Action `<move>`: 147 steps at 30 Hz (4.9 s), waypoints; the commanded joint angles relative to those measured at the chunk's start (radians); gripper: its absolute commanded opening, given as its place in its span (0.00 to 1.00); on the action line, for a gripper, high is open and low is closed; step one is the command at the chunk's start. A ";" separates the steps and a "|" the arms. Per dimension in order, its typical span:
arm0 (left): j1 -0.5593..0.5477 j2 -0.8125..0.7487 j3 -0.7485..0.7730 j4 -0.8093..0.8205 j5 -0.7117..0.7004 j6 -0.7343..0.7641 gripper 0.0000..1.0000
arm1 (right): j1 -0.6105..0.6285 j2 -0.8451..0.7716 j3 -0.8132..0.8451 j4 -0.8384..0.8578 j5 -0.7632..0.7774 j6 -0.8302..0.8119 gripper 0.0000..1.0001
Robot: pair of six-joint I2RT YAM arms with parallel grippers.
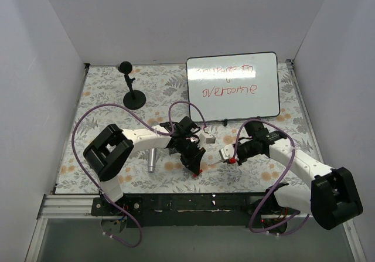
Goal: Write a sentence on the whiteboard
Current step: Pick up the pen cap from the center of the board, then insert the whiteboard marker into the pen cap.
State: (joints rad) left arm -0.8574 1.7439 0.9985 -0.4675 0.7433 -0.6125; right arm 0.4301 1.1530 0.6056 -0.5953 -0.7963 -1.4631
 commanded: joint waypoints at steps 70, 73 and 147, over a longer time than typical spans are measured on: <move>-0.009 0.098 0.144 0.021 0.208 0.068 0.00 | 0.122 0.076 -0.032 0.051 -0.090 -0.059 0.01; -0.009 0.112 0.163 0.021 0.211 0.071 0.00 | 0.128 0.080 -0.033 0.046 -0.098 -0.062 0.01; -0.055 -0.218 -0.187 0.352 -0.025 -0.020 0.85 | 0.065 0.056 -0.036 0.080 -0.115 0.072 0.01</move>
State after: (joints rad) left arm -0.8856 1.4986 0.7647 -0.1307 0.7502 -0.6502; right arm 0.5030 1.2213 0.5591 -0.4980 -0.8677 -1.3949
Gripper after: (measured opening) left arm 0.867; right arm 0.156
